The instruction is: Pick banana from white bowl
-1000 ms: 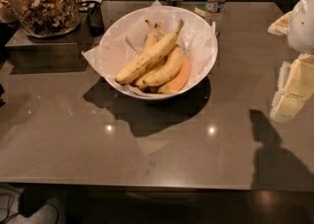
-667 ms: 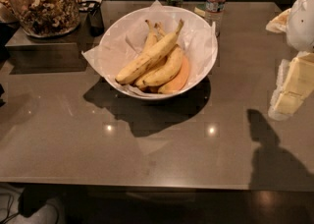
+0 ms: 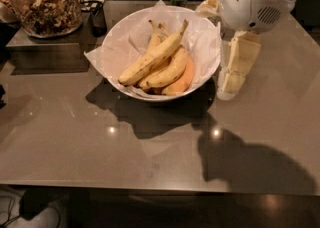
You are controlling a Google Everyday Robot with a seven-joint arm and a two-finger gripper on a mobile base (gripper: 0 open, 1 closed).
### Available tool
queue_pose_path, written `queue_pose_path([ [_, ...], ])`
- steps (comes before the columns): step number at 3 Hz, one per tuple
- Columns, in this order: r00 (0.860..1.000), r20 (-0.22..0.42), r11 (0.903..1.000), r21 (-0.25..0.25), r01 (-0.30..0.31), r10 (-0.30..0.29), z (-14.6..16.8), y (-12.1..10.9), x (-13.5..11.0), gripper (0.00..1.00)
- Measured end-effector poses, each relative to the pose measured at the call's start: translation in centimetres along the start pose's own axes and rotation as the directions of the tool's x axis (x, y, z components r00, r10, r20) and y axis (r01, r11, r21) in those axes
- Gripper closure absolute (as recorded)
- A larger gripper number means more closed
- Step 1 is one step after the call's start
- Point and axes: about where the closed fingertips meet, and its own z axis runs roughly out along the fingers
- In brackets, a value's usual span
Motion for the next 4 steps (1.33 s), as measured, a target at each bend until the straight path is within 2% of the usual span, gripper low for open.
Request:
queue_pose_path([
  [1, 0.979, 0.087, 0.9817, -0.03, 0.188, -0.185, 1.6, -2.0, -6.1, 0.0],
  [2, 0.935, 0.131, 0.9421, -0.021, 0.335, -0.329, 2.5, -3.3, -10.1, 0.0],
  [3, 0.933, 0.133, 0.9403, -0.012, 0.34, -0.336, 2.4, -3.4, -10.3, 0.0],
  [4, 0.936, 0.181, 0.9509, -0.013, 0.309, -0.302, 3.2, -4.1, -8.9, 0.0],
])
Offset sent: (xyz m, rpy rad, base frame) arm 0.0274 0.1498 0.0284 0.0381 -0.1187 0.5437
